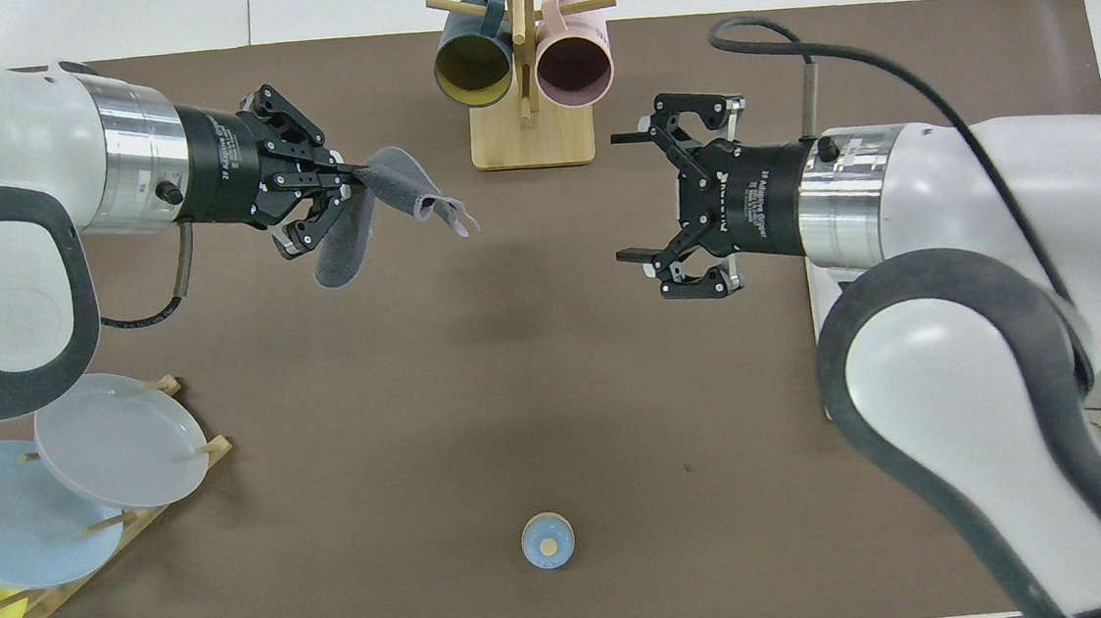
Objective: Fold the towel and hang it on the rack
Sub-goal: 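Grasp the towel end with the right gripper from the left gripper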
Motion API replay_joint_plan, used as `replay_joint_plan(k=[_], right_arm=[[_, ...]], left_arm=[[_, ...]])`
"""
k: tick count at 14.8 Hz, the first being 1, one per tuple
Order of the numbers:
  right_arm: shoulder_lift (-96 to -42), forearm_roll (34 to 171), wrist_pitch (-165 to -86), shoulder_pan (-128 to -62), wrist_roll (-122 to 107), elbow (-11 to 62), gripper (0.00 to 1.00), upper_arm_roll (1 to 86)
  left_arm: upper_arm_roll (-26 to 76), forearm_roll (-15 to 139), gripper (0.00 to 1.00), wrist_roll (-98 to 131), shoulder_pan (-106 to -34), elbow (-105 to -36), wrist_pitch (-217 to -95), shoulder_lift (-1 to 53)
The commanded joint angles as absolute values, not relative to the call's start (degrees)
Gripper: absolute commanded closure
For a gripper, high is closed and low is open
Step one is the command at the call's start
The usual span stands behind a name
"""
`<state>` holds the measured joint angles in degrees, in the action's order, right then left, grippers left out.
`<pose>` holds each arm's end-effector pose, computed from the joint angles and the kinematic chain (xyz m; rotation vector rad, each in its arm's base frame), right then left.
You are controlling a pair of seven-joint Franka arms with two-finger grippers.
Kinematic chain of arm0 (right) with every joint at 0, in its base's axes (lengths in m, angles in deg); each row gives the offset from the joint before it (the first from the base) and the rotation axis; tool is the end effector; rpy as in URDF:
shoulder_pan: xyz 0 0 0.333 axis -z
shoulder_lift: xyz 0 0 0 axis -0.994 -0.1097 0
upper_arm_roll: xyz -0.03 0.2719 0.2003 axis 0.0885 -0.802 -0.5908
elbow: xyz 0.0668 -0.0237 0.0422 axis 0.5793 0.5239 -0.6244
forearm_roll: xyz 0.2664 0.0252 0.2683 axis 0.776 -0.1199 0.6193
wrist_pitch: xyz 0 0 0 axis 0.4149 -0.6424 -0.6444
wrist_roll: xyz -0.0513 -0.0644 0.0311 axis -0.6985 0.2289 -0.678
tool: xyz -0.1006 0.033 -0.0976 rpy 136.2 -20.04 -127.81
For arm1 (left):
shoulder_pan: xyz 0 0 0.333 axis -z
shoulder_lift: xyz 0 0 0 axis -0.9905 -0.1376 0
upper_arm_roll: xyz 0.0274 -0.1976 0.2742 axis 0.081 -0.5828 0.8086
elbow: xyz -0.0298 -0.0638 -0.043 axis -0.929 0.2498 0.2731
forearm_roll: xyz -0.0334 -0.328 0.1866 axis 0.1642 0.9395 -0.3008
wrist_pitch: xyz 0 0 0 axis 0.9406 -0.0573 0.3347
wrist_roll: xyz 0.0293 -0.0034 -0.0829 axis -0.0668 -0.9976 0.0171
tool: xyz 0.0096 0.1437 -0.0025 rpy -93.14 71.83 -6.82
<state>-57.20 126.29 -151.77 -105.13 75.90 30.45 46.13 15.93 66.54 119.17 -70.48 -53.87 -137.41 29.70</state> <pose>0.5596 0.2856 0.5310 -1.6697 1.5314 0.3191 0.5670 -0.2808 0.5921 1.5837 2.0596 -0.4840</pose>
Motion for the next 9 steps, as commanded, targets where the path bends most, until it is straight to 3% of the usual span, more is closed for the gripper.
replay_joint_plan(k=[1,9], right_arm=[[-59.14,127.63,-155.84,-107.78,75.68,28.65,0.00,46.31],[-61.34,127.28,-156.30,-108.93,73.67,25.75,0.00,46.31]], left_arm=[[16.23,68.03,1.00,124.79,-69.17,-55.41,-140.09,30.77],[16.40,68.03,1.00,125.43,-68.12,-58.05,-142.12,32.09]])
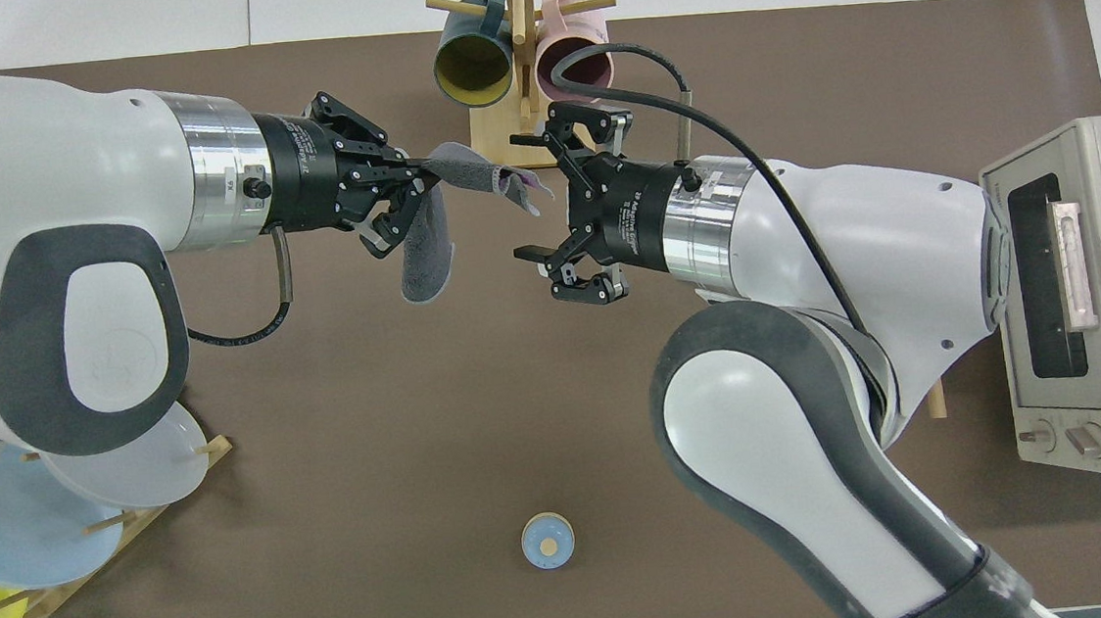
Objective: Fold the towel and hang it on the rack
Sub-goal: 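Grasp the towel end with the right gripper from the left gripper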
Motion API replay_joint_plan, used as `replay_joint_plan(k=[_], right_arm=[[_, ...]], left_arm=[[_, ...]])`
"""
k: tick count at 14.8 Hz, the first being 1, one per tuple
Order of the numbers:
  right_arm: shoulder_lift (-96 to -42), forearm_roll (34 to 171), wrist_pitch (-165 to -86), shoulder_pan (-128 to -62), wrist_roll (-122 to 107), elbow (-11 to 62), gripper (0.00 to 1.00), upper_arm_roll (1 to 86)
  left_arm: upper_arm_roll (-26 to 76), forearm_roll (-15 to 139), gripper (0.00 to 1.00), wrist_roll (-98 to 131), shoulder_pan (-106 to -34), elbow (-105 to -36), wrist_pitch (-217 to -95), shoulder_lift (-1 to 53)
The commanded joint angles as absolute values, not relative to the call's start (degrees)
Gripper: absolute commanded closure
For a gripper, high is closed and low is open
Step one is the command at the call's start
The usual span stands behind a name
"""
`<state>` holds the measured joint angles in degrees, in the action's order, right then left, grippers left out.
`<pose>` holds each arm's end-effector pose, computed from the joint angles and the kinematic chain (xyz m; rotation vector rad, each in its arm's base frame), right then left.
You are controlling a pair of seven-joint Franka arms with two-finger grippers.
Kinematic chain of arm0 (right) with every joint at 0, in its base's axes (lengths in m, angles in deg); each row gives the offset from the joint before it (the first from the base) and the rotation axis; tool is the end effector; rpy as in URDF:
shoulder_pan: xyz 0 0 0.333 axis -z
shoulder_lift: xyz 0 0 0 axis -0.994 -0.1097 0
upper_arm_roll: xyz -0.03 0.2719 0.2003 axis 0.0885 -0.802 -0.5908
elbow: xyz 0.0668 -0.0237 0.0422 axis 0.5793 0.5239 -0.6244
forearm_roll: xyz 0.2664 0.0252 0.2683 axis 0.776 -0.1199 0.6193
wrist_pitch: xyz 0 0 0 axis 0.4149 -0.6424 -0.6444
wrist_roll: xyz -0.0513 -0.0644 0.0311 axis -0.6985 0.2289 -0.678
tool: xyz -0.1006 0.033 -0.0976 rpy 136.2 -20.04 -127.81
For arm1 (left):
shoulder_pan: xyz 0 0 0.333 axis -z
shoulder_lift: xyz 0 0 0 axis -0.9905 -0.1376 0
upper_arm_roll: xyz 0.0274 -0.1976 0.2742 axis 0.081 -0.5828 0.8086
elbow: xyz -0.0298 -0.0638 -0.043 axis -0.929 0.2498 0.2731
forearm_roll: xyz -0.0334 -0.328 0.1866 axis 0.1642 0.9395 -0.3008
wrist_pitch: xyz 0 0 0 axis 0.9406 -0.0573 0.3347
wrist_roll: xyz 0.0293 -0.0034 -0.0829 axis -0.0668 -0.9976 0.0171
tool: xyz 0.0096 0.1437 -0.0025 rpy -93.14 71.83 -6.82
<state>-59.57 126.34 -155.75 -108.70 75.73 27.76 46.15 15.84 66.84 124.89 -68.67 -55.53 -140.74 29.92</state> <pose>0.5613 0.3194 0.5356 -1.6701 1.4835 0.2841 0.5613 -0.2973 0.5864 1.4838 2.1211 -0.5114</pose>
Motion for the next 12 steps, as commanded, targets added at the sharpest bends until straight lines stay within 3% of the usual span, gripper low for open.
replay_joint_plan(k=[1,5,6,12], right_arm=[[-62.30,127.28,-156.30,-109.01,73.57,24.27,0.10,46.31],[-62.58,127.28,-156.47,-108.93,71.91,24.08,0.87,46.31],[-62.58,127.28,-156.99,-108.93,71.55,24.16,1.00,46.31],[-62.49,127.02,-156.12,-108.31,62.87,24.25,1.00,46.31]], left_arm=[[16.40,68.03,1.00,125.43,-68.12,-58.05,-142.12,32.09],[16.40,68.03,1.00,125.52,-68.12,-58.05,-142.12,32.09],[16.40,68.03,1.00,125.52,-68.12,-58.05,-142.12,32.09],[16.40,68.03,1.00,125.69,-68.03,-58.49,-142.03,32.35]])
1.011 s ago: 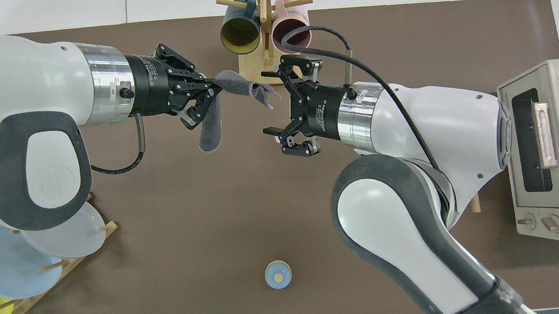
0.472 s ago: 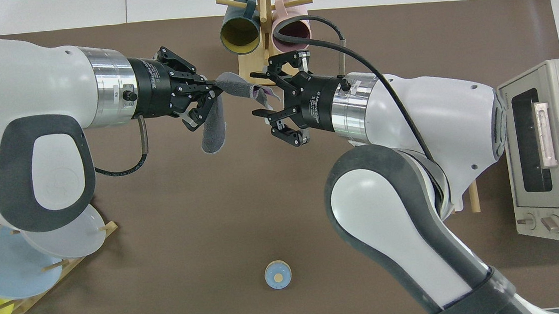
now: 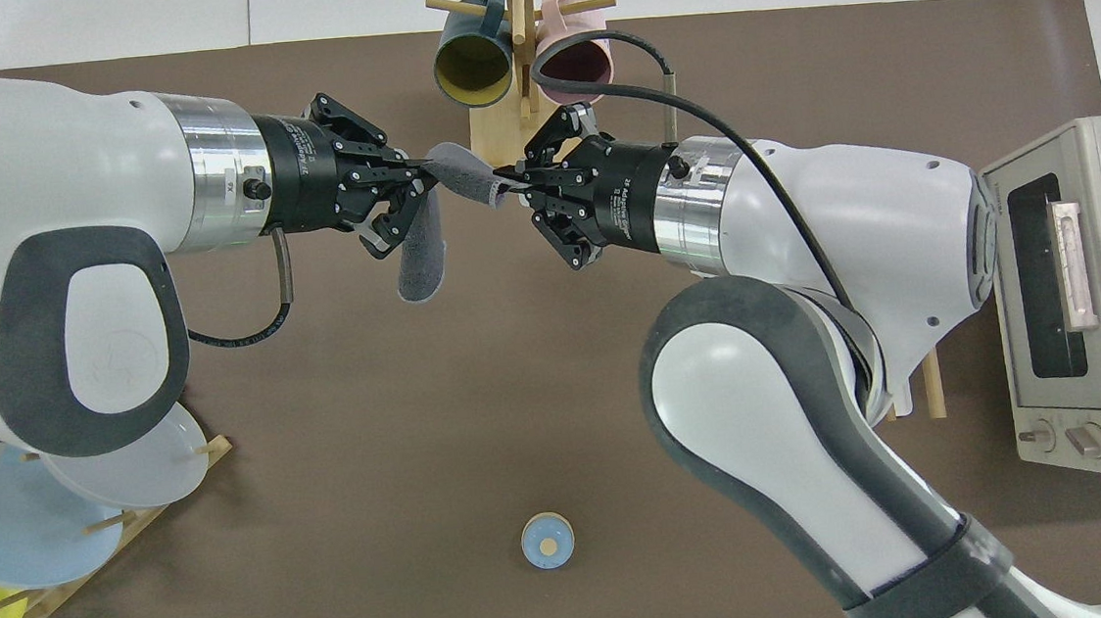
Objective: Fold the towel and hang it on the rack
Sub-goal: 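Carry the towel with the right gripper while the left gripper retracts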
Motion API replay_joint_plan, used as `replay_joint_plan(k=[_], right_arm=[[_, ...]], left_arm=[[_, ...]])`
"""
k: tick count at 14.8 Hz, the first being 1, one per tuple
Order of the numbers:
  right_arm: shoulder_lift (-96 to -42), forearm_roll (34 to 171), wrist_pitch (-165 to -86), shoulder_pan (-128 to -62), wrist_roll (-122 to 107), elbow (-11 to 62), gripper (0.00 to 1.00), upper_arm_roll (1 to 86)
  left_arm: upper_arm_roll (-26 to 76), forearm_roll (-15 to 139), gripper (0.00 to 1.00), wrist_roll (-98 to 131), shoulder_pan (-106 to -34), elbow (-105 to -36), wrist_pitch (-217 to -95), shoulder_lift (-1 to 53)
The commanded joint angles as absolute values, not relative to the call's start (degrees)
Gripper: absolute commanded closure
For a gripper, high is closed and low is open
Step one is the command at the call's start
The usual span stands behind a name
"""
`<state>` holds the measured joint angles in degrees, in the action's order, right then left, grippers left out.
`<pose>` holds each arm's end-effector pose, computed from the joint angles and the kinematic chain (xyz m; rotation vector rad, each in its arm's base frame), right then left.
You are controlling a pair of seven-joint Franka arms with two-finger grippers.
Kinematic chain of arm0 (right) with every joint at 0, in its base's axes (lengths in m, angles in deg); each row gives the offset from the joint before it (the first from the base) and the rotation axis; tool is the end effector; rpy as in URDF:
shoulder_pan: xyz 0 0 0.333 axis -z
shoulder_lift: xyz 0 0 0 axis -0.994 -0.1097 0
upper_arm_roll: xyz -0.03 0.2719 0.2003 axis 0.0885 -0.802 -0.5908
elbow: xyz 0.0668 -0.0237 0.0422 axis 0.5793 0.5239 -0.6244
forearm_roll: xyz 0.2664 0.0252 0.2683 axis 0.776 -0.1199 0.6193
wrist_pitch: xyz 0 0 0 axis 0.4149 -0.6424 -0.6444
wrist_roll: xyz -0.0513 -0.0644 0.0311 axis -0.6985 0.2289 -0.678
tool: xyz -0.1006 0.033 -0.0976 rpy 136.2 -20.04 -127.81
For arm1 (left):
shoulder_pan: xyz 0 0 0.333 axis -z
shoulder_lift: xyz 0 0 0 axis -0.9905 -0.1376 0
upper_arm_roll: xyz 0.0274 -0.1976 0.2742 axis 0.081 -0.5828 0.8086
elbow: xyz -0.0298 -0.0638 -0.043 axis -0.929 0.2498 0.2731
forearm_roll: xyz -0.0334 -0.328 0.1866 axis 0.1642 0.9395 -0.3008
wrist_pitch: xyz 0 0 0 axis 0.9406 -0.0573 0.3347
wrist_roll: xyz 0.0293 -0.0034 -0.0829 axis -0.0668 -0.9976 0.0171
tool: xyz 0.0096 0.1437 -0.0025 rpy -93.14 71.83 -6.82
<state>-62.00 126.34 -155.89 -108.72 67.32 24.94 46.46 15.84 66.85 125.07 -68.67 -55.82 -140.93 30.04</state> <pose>0.5763 0.3228 0.5342 -1.7579 1.3526 0.1978 0.5608 -0.2970 0.5855 1.4791 2.1250 -0.5113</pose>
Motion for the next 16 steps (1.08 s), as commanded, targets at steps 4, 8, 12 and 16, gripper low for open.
replay_joint_plan(k=[4,8,12,16], right_arm=[[-62.14,126.93,-155.42,-108.22,61.53,24.95,1.00,46.31],[-61.61,124.12,-150.25,-106.83,54.35,25.74,1.00,46.84],[-60.12,113.95,-135.76,-100.51,39.26,26.01,1.00,46.84],[-58.71,102.79,-124.50,-96.28,27.80,26.97,1.00,46.84]], left_arm=[[16.40,67.77,0.00,124.90,-67.16,-59.90,-142.20,32.96],[16.40,67.33,0.00,121.32,-67.67,-60.25,-141.85,33.23],[16.93,67.24,0.00,111.48,-70.57,-62.44,-141.15,34.28],[17.02,67.16,0.00,91.92,-76.80,-64.64,-136.95,35.51]])
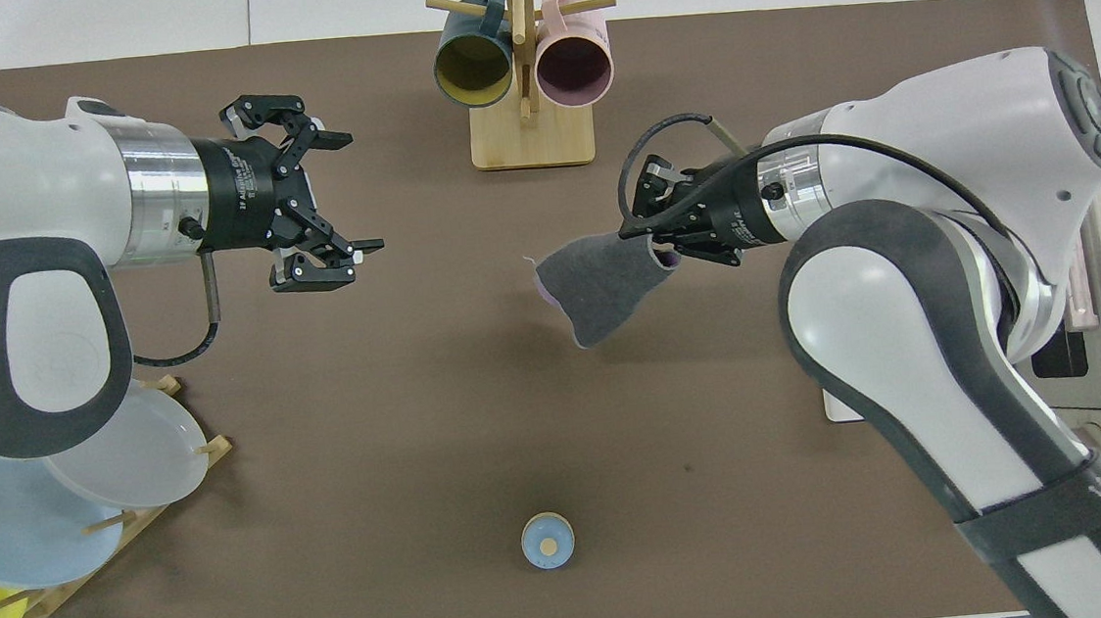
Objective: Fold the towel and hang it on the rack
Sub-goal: 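Carry the towel with the right gripper while the left gripper retracts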
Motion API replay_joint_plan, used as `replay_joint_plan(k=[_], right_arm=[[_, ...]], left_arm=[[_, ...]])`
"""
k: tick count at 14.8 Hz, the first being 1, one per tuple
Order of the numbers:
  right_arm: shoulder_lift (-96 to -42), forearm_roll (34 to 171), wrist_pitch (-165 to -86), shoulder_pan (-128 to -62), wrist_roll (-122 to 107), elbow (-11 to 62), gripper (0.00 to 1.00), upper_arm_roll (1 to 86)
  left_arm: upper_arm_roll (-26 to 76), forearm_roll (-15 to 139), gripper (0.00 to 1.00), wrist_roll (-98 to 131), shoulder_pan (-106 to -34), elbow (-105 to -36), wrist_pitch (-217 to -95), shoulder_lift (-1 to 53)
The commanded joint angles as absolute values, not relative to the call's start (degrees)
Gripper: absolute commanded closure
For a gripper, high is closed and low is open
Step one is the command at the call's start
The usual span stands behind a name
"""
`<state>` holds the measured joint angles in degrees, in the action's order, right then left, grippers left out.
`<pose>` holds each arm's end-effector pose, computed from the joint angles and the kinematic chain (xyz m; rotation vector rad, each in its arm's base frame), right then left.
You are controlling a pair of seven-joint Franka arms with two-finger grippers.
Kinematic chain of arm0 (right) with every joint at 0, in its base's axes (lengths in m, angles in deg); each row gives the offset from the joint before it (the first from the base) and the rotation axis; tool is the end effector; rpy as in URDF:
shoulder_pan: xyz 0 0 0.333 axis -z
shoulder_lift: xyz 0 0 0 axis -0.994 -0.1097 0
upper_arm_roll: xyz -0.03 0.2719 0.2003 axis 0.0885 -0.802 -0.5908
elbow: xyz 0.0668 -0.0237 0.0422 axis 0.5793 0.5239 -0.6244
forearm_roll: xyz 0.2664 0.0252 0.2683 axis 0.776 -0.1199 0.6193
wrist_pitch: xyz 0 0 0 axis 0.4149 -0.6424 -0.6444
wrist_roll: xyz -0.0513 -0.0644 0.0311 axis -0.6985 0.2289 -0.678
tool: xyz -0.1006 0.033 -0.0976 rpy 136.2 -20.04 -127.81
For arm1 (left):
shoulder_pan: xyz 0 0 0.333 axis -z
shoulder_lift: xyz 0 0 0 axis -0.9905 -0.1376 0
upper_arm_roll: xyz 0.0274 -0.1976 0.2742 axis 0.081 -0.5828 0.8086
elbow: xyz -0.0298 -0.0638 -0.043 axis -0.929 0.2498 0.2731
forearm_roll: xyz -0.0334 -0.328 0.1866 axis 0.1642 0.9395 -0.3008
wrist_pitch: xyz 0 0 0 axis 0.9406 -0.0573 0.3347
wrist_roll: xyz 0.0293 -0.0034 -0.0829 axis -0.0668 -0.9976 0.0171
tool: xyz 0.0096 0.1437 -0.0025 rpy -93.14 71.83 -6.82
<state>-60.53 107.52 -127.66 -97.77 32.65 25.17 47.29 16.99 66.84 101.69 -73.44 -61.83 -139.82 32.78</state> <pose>0.5696 0.2280 0.4952 -2.4766 0.6525 0.1299 0.5653 -0.2347 0.5581 1.7921 1.8921 -0.3561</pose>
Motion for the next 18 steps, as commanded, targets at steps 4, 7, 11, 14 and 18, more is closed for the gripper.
replay_joint_plan(k=[4,7,11,14,18], right_arm=[[-57.13,93.37,-117.63,-93.03,21.20,29.17,1.00,46.84],[-56.69,91.33,-113.43,-87.77,19.88,29.35,1.00,46.84],[-56.25,89.93,-110.34,-80.46,12.68,29.79,1.00,46.84],[-55.90,86.60,-108.93,-77.39,7.23,29.79,1.00,46.84],[-55.81,84.39,-108.31,-72.99,0.46,29.79,1.00,46.93]], left_arm=[[17.10,66.63,0.00,67.04,-84.19,-65.43,-132.89,36.22],[17.11,58.04,0.00,54.71,-85.25,-65.52,-132.71,36.39],[17.28,49.34,0.00,39.34,-85.78,-64.65,-130.26,36.04],[17.28,43.96,0.00,26.85,-86.31,-62.02,-126.22,35.52],[17.28,38.86,0.00,13.49,-86.93,-57.71,-119.20,33.94]])
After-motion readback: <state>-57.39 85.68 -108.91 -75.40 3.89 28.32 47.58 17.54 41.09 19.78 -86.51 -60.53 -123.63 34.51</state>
